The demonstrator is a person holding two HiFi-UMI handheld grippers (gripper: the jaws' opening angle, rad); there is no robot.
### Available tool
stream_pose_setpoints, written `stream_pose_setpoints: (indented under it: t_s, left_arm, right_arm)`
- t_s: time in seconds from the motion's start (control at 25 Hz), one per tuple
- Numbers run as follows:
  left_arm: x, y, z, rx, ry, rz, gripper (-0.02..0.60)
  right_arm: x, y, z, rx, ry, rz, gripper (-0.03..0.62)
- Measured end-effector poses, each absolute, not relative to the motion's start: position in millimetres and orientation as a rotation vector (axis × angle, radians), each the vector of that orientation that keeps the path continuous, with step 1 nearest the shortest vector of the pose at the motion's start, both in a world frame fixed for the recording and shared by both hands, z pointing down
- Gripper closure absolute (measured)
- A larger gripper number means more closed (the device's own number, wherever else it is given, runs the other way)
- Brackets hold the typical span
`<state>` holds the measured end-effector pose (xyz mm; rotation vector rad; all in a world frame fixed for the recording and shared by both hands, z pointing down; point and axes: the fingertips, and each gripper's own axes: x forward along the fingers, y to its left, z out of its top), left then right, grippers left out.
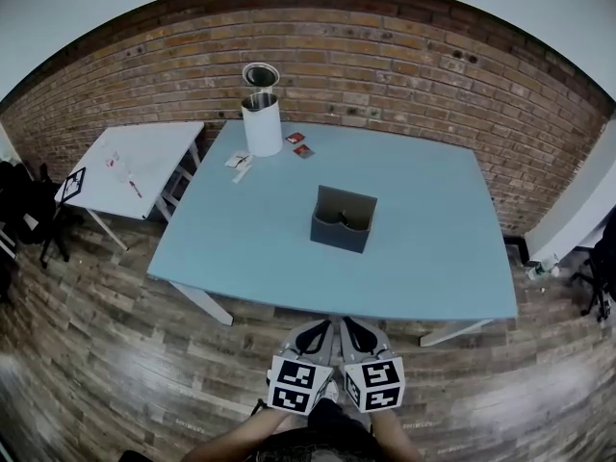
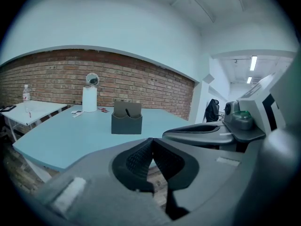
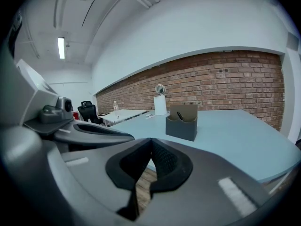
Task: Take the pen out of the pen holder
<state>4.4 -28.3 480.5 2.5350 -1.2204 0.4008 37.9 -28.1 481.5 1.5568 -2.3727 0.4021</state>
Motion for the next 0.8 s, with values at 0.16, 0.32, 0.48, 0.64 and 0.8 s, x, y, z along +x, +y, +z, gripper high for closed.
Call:
stream_pose_setpoints:
  t_s: [0.16,0.32,0.48,0.64,0.8]
  left_arm:
    - [12,-43,486,2.519,-1.232,0.420,0.583]
    - [16,-56,492,2.500,-1.250,0.447,0.581]
    - [22,-71,494,2.492,-1.267,0.474,0.583]
    - [29,-87,493,2.488,-1.295,0.493,0.581]
    - [39,-105,493,2.479,-1.322,0.503,0.581]
  right_arm:
    - [44,-45,487,1.531,-2.379,0.417,0.589]
    - [48,-60,490,1.505,-2.396,0.423,0.589]
    - [54,-77,491,1.488,-2.414,0.433,0.589]
    - [61,-93,490,1.473,-2.436,0.424,0.589]
    - [71,-109,489,1.452,-2.460,0.417,0.589]
